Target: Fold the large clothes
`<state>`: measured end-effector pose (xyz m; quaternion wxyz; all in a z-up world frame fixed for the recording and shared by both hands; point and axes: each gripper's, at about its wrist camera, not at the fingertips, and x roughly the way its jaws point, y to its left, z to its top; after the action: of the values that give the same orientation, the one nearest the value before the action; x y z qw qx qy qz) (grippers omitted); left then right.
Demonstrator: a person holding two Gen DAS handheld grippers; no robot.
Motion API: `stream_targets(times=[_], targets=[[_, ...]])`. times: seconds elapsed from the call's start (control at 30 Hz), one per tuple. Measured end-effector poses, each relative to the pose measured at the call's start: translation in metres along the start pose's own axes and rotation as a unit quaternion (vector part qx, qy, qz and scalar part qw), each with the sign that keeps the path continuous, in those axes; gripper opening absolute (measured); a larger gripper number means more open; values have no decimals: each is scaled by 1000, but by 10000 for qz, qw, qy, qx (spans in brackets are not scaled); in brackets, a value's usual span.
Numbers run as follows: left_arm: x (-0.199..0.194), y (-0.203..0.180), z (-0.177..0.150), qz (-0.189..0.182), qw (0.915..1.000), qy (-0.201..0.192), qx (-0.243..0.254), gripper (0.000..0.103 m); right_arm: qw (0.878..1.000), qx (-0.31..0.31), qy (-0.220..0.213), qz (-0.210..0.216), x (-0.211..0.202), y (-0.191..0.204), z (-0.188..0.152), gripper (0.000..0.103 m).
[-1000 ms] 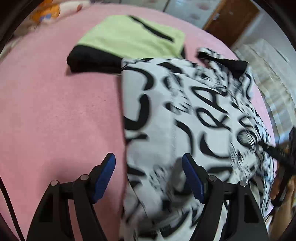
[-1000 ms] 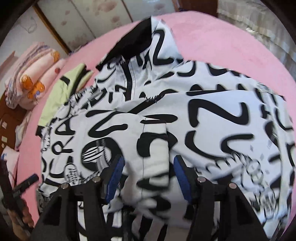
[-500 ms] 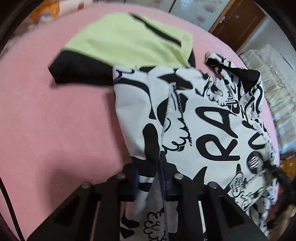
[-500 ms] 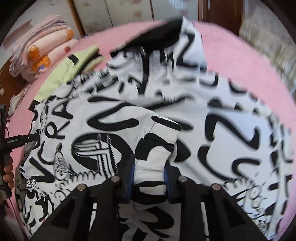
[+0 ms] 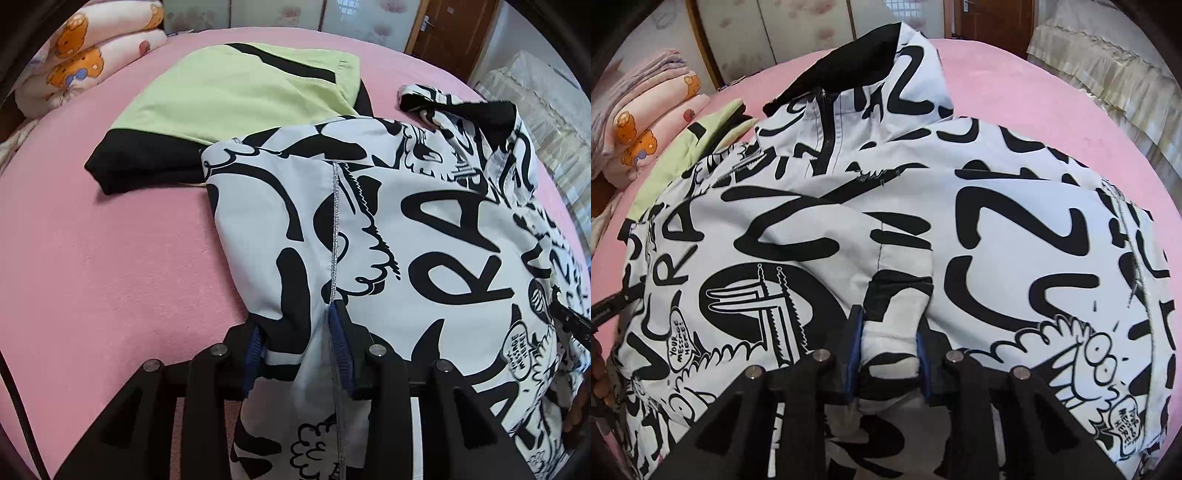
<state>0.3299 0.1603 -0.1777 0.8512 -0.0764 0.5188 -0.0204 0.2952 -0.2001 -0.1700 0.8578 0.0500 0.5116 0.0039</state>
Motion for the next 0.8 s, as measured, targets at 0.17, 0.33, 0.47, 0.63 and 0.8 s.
stream_targets(times=[0.17, 0.33, 0.47, 0.63, 0.8], targets=[[-27, 3, -1, 58, 9998, -72, -198, 42, 9992, -53, -346, -199, -39, 2, 5, 39], [-71, -20, -22, 41, 9984, -561, -91, 50, 9940, -494, -972, -84, -74, 31, -4, 49], [-88, -48, -54, -11, 9966, -820, 1, 50, 9911, -891, -921, 372, -75, 75, -20, 49], [-76, -56, -92, 50, 9973, -672, -305, 50, 9818, -1620, -758, 642, -54, 132, -47, 49], [-56, -50, -111, 254, 9985, -493, -26, 48, 9786, -2041, -117, 231, -16, 148, -64, 49]])
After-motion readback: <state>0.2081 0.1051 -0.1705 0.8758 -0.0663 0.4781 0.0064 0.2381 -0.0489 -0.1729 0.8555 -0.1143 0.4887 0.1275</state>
